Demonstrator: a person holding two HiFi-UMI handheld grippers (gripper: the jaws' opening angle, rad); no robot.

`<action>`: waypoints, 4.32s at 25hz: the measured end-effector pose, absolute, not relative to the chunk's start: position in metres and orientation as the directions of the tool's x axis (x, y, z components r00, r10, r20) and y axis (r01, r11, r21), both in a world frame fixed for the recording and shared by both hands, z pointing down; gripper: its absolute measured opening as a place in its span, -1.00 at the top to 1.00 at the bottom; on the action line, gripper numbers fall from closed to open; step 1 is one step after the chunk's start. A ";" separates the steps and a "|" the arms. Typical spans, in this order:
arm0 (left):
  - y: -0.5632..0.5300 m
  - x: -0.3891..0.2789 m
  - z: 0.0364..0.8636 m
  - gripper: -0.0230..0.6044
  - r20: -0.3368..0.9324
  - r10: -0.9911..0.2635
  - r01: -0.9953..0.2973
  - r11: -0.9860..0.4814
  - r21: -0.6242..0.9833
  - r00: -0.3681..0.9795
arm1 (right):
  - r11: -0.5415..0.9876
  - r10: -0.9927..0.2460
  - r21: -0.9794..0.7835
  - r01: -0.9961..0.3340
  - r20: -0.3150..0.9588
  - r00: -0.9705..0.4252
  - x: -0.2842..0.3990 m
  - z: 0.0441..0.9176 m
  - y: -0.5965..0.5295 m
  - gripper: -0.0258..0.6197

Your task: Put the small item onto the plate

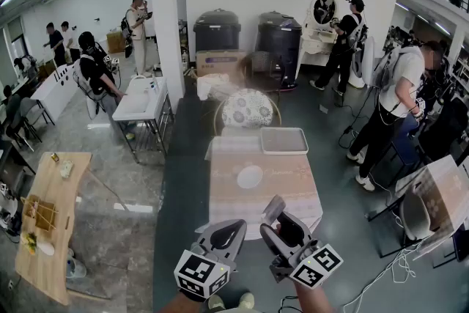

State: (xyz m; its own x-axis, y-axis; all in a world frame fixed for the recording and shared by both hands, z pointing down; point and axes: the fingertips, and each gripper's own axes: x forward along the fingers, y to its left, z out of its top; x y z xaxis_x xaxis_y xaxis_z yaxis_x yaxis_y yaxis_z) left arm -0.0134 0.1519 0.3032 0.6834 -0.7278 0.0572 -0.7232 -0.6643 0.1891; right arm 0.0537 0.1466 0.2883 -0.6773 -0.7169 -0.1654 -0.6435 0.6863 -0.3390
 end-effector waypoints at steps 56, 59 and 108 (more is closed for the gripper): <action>0.089 0.034 0.321 0.91 0.080 -0.776 -0.777 -0.609 0.159 0.625 | 0.672 -0.727 -0.370 -0.641 -0.162 -0.668 0.123 0.311 0.095 0.18; 0.065 0.031 0.328 0.91 0.083 -0.770 -0.771 -0.615 0.166 0.633 | 0.656 -0.739 -0.381 -0.652 -0.150 -0.657 0.121 0.317 0.071 0.17; -0.246 0.009 0.643 0.91 0.254 -0.715 -0.755 -0.577 0.312 0.651 | 0.478 -0.672 -0.414 -0.775 0.396 -0.626 0.083 0.707 -0.225 0.18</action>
State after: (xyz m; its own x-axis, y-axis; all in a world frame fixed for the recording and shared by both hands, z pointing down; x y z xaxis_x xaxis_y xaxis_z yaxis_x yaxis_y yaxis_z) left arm 0.0087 -0.2458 0.6432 0.6513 -0.7151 0.2538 -0.7549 -0.5768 0.3120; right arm 0.0831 -0.2248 0.7072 -0.6261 -0.6719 0.3957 -0.7746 0.4781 -0.4139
